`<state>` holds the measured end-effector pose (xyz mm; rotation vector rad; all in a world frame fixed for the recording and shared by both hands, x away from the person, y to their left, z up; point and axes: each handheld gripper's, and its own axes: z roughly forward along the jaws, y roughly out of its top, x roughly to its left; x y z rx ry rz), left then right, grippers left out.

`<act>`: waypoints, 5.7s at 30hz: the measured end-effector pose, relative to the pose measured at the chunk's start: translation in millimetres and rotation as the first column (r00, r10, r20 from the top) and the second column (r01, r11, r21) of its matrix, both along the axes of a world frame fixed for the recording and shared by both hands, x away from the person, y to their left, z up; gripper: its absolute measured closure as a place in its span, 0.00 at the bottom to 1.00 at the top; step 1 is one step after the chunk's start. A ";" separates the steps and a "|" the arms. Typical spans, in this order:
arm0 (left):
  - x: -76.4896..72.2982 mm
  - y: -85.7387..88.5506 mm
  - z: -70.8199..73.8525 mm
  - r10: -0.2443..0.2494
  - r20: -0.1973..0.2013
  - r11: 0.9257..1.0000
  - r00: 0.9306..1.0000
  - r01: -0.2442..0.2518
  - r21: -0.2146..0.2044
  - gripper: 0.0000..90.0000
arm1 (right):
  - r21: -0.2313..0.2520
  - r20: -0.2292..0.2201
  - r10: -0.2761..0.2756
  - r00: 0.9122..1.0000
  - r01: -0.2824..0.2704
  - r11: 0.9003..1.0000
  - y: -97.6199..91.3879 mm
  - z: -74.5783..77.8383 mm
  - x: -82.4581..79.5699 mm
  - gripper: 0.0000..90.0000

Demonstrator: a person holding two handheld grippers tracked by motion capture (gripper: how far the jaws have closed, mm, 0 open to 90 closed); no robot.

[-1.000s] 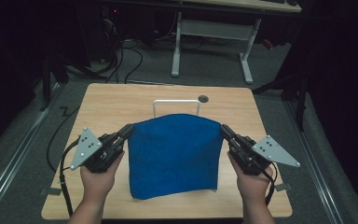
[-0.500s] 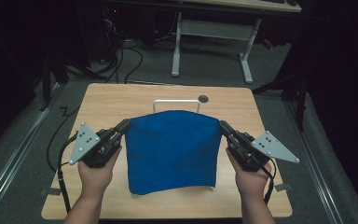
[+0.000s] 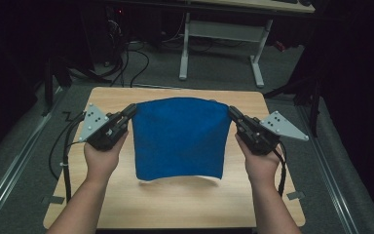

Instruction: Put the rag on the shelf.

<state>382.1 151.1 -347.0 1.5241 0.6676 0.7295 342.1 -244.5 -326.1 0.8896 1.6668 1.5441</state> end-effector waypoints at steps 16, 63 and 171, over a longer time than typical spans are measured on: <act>64.0 -5.8 19.8 0.087 -0.064 0.995 0.994 -0.083 0.063 0.98 | -0.013 -0.030 -0.072 0.997 0.071 0.997 0.4 16.9 57.9 0.99; 153.8 -23.3 -88.3 0.145 -0.370 0.970 0.918 -0.058 0.237 0.98 | -0.147 -0.342 -0.161 0.926 0.116 0.982 -3.1 -85.0 172.4 0.99; 57.1 23.6 -132.4 0.176 -0.442 0.978 0.880 -0.104 0.183 0.63 | -0.225 -0.385 -0.201 0.901 0.119 0.967 -30.9 -127.3 78.9 0.48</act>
